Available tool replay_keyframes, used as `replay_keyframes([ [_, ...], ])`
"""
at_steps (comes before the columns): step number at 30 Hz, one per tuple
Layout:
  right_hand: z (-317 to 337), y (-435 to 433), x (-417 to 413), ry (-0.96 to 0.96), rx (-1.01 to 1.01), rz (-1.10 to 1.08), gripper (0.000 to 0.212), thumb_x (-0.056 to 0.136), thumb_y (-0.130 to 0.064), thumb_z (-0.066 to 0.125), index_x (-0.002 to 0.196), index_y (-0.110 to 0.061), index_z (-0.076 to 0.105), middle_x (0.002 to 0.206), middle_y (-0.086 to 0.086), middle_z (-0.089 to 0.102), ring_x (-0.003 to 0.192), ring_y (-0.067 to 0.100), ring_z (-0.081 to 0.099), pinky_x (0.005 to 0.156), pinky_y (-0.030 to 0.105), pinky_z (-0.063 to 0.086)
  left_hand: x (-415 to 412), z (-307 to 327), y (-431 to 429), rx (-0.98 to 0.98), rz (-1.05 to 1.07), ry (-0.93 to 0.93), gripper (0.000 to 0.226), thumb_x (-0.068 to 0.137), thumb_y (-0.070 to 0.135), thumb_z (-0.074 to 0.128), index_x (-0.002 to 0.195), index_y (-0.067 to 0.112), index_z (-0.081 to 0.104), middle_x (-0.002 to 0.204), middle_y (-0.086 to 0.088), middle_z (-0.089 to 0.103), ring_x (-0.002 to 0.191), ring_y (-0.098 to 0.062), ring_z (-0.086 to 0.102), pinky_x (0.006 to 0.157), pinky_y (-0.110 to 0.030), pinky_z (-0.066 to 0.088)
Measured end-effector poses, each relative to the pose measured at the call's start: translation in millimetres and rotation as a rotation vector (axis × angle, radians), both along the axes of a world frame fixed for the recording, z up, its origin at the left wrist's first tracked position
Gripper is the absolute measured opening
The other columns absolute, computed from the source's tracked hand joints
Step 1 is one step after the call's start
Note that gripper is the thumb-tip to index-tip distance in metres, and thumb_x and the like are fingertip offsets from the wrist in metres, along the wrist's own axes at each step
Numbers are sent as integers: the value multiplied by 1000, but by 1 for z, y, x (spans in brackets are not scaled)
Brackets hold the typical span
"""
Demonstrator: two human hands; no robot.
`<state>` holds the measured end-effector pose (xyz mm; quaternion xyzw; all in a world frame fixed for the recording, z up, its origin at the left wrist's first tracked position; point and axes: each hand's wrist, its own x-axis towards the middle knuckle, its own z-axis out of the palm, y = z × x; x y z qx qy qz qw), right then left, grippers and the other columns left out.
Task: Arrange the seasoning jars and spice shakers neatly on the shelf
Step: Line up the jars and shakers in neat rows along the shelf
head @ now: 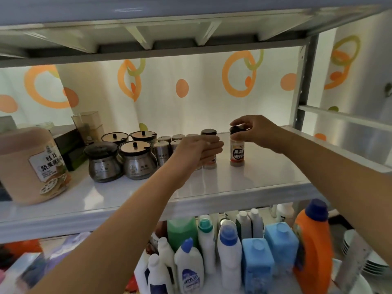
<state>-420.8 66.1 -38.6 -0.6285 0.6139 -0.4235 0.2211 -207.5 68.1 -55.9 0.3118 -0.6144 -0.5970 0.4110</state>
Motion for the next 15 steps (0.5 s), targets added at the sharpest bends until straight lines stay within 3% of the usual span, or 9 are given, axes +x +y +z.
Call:
replay_keyframes([
  [6, -51, 11, 5, -160, -56, -121, 76, 76, -33, 81, 141, -22, 42, 120, 3, 61, 109, 18, 60, 87, 30, 48, 14, -32, -11, -39, -11, -86, 36, 90, -13, 39, 112, -6, 66, 112, -16, 71, 106, -24, 69, 91, -26, 55],
  [10, -69, 15, 9, -132, -29, -142, 66, 78, -22, 80, 136, -21, 47, 114, 0, 65, 95, 11, 63, 72, 21, 46, 22, -45, -16, -52, -39, -129, 38, 91, -12, 38, 114, -3, 67, 113, -11, 72, 111, -17, 67, 101, -32, 49],
  [15, -57, 0, 7, -118, -27, -176, 52, 81, -17, 78, 128, -15, 55, 108, 1, 66, 92, 14, 61, 74, 23, 44, 24, -47, -22, -13, -63, -76, 39, 92, -9, 38, 116, 2, 66, 114, -11, 72, 113, -18, 66, 107, -38, 44],
])
